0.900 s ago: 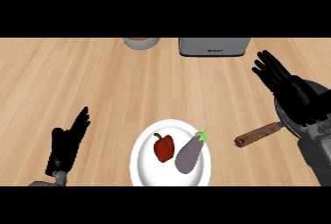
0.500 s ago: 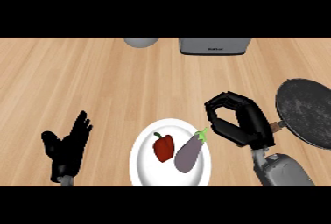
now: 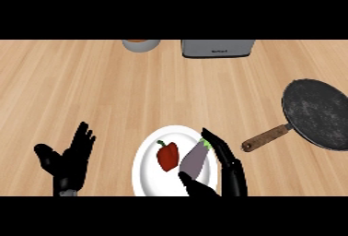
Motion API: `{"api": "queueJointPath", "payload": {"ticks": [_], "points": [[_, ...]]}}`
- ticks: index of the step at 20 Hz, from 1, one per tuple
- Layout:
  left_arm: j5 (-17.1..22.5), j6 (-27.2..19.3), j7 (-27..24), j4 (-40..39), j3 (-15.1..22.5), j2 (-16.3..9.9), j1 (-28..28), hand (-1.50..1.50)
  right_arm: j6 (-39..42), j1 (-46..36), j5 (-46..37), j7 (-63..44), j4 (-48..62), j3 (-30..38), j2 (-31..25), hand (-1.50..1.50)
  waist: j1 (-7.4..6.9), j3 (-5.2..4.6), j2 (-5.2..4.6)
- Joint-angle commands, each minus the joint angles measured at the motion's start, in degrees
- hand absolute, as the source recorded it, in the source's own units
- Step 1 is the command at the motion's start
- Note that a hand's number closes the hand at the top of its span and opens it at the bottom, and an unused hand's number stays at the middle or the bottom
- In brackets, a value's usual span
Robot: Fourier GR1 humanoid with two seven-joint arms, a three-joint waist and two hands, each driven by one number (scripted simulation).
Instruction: Pick the bell pepper from the plate and place it in the pan
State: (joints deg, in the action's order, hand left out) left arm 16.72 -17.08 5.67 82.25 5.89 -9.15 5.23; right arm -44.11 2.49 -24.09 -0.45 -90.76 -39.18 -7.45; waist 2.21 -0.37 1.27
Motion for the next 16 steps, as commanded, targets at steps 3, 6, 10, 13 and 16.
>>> {"api": "queueJointPath", "payload": {"ticks": [3, 6, 10, 13, 16], "points": [[0.7, 0.7, -0.2, -0.3, -0.5, 0.3, -1.3, 0.0, -13.8, 6.5, -24.7, -12.4, 4.2, -7.2, 7.2, -1.5, -0.5, -0.01, -0.82], [1.3, 1.4, 1.9, 1.1, -0.8, -0.8, -1.5, 0.0, -7.6, 2.2, -33.5, -26.1, 3.4, -3.8, 7.3, -1.5, -1.32, 0.04, -0.99], [0.2, 0.7, 0.2, -1.3, 0.6, 1.4, -1.3, 0.0, 5.0, -6.3, -39.6, -41.9, -0.9, -1.3, 7.4, -1.5, -1.74, 0.01, -1.09], [0.1, 0.3, 2.2, 0.7, 0.1, 0.2, -2.9, 0.0, 18.8, -9.5, -40.1, -49.3, 0.5, -1.4, 7.4, -1.5, -2.39, 0.0, -1.15], [0.1, 1.2, 0.1, -1.2, 0.6, 1.4, -3.1, 0.0, 30.5, -13.9, -38.3, -56.9, 3.1, -2.1, 7.4, -1.5, -3.22, -0.05, -1.52]]}}
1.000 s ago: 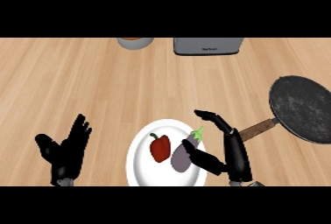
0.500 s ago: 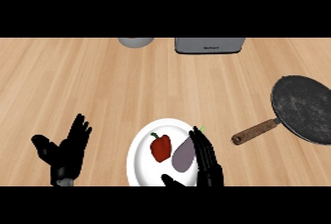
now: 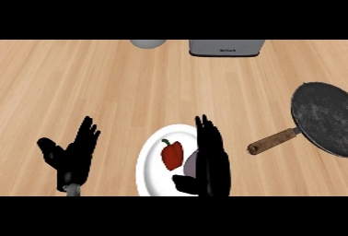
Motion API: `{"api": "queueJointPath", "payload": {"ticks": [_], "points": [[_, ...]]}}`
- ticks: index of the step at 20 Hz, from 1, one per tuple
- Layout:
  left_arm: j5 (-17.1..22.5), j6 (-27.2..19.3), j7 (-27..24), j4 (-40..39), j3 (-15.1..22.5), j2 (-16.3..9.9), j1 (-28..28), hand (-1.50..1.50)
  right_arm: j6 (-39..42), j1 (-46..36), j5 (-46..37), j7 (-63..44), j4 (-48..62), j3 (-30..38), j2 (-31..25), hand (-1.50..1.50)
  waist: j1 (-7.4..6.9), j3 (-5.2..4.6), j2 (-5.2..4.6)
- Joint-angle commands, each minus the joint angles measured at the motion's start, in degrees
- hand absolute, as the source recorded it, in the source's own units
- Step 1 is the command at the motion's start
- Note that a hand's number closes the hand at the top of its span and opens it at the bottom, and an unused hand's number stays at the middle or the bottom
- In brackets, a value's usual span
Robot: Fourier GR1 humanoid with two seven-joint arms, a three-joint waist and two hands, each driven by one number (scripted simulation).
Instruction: Pick the bell pepper from the plate and place it in the pan
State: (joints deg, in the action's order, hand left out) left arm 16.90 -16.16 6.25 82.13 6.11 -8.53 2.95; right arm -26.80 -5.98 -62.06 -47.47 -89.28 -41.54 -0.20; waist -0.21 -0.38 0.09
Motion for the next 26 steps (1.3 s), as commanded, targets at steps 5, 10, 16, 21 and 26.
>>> {"api": "queueJointPath", "payload": {"ticks": [5, 10, 16, 21, 26], "points": [[0.1, 2.7, -0.7, -0.7, 0.3, -1.2, 0.4, 0.0, 28.4, -17.1, 7.0, -22.1, 3.0, 1.3, 0.2, -1.5, -1.74, 0.23, -0.24], [0.5, 2.5, -0.4, -4.4, -1.1, 0.1, -3.2, 0.0, 28.9, -28.5, 15.7, -25.9, 10.5, 1.1, 0.2, -1.5, -1.3, 0.31, -0.34], [0.5, 2.3, 0.2, -1.7, -0.8, -0.3, -0.4, 0.0, 37.9, -26.0, 27.0, -26.7, 10.8, 1.6, 0.2, -1.5, -0.8, 0.32, -0.1], [-0.2, 1.6, -0.5, -0.8, -0.8, 1.0, -0.1, 0.0, 33.3, -25.9, 30.8, -28.1, 11.9, -3.0, 0.2, -1.5, -0.62, 0.36, -0.06], [-1.8, 0.2, 1.0, 0.3, 0.1, 2.0, -1.4, 0.0, 27.0, -28.0, 30.4, -27.5, 14.7, -6.0, 0.2, -1.5, -0.57, 0.37, -0.09]]}}
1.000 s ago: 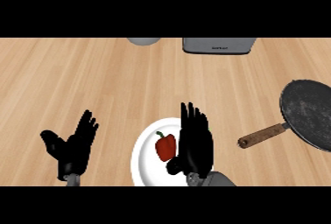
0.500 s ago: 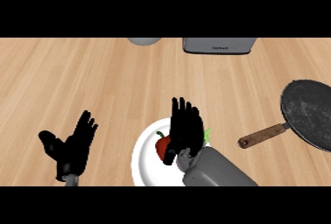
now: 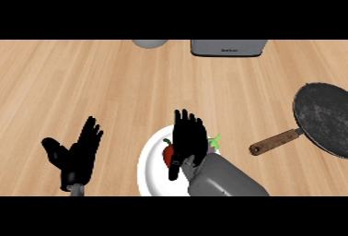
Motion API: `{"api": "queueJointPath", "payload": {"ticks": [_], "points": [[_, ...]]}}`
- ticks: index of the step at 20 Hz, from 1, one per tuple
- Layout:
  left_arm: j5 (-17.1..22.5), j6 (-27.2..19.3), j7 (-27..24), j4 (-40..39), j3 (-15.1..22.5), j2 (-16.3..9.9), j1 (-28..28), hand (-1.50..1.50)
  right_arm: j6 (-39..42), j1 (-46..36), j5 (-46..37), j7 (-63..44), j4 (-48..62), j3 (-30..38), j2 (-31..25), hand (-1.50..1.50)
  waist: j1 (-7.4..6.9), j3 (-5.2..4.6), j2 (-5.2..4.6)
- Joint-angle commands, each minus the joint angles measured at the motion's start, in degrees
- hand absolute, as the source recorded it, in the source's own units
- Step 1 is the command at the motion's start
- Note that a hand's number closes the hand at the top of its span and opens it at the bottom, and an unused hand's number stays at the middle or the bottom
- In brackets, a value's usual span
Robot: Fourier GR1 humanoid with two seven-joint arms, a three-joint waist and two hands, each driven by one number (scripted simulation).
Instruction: Pick the bell pepper from the plate and place it in the pan
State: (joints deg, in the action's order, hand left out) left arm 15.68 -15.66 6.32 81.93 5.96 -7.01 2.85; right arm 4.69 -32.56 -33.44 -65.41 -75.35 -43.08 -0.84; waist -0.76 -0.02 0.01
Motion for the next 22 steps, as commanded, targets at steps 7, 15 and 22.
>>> {"api": "queueJointPath", "payload": {"ticks": [7, 15, 22], "points": [[-0.7, 0.3, 2.3, 4.0, -0.3, -0.5, 2.4, 0.0, -6.0, 5.3, -6.6, -6.6, -2.5, -3.9, 0.8, -1.5, 0.56, 0.03, 0.17], [-0.8, 0.5, 4.3, 1.7, -2.2, -0.4, -1.8, 0.0, -13.3, 3.6, -2.0, 2.9, 10.6, -3.8, 0.8, 1.5, -0.01, 0.04, -0.12], [-2.4, 1.0, 3.1, 0.8, -1.7, 1.0, -1.1, 0.0, -15.8, 0.0, -6.0, 13.0, 17.6, -5.5, 0.8, 1.5, 0.3, 0.03, -0.09]]}}
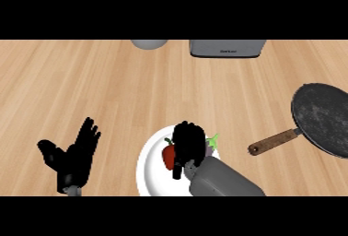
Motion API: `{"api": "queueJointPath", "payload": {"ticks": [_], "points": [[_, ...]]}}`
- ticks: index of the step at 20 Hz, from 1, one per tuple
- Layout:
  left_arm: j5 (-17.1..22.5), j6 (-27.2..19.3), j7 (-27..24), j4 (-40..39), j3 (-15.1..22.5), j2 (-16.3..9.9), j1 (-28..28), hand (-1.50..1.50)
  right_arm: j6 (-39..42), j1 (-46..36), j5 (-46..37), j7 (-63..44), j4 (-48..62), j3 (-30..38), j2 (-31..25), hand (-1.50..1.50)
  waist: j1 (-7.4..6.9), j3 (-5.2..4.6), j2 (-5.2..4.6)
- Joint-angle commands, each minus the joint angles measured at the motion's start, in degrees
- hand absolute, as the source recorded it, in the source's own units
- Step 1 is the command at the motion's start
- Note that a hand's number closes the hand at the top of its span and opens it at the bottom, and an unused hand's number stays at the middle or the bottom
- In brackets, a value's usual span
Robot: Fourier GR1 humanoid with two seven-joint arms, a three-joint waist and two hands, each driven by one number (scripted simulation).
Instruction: Pick the bell pepper from the plate and place it in the pan
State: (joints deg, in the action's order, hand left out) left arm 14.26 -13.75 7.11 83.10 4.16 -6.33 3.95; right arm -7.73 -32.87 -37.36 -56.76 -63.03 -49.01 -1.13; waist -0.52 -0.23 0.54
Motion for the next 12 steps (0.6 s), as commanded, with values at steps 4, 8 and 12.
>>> {"api": "queueJointPath", "payload": {"ticks": [4, 8, 12], "points": [[-0.4, -0.1, 2.2, 2.6, -0.1, -0.3, 1.6, 0.0, -1.4, -1.3, -0.5, -1.2, 3.9, 7.3, -1.3, 1.5, 0.2, 0.25, -0.52], [-0.6, -0.5, 0.2, 1.1, -0.4, 0.5, 0.0, 0.0, -6.3, -8.5, 4.0, -9.9, 12.4, 25.2, -9.9, 1.5, 0.82, 0.26, -1.91], [-1.4, -0.3, -0.6, 1.2, 1.7, 2.0, -0.4, 0.0, -8.3, -14.3, 5.5, -15.3, 21.0, 34.2, -12.6, 1.5, -2.09, 0.23, -2.56]]}}
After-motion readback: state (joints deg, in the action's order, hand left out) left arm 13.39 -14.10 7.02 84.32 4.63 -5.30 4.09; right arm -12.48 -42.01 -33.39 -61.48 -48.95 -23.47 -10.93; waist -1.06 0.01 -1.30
